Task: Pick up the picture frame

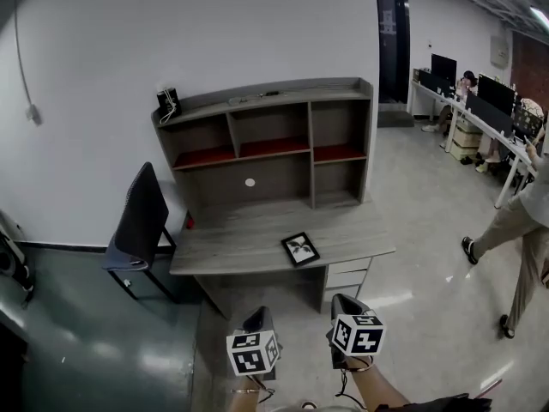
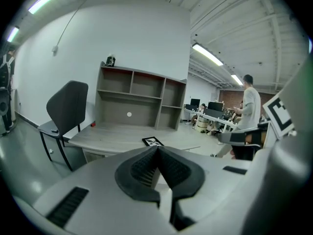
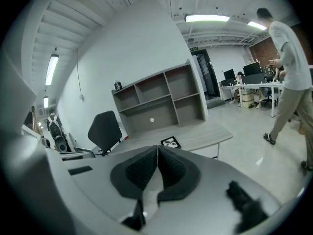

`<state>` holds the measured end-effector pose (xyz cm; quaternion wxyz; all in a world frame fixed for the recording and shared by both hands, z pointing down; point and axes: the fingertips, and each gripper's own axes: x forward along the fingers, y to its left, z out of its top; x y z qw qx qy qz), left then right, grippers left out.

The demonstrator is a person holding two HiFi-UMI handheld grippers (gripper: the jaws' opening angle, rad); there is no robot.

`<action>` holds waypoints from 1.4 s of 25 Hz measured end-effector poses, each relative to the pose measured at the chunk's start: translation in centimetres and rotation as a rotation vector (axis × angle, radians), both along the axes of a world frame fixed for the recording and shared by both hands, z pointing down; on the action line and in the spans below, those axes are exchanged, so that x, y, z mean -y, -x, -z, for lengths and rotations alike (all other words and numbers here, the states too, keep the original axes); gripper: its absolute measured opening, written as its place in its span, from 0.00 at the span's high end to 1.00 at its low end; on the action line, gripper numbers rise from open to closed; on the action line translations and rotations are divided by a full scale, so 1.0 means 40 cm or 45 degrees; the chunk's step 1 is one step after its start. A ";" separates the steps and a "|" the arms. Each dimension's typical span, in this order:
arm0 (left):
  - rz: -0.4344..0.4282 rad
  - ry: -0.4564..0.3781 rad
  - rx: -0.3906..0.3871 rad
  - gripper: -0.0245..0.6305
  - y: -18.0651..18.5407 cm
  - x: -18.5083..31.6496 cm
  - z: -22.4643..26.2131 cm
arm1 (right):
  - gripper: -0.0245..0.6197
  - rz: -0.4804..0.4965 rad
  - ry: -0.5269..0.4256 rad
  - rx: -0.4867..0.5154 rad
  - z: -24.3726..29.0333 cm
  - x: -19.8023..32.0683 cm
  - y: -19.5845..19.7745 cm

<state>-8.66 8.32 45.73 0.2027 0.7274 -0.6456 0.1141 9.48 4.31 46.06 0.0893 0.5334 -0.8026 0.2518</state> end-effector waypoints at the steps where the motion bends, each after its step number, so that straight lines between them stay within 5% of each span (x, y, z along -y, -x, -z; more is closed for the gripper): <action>1: 0.001 0.003 0.005 0.94 0.000 0.007 -0.001 | 0.91 -0.001 -0.002 0.002 0.001 0.010 -0.001; 21: -0.005 0.041 0.001 0.94 -0.015 0.124 -0.056 | 0.91 -0.041 0.055 -0.017 -0.048 0.114 -0.041; 35: -0.037 -0.010 0.008 0.94 0.013 0.367 -0.034 | 0.91 -0.070 -0.018 -0.028 -0.010 0.337 -0.011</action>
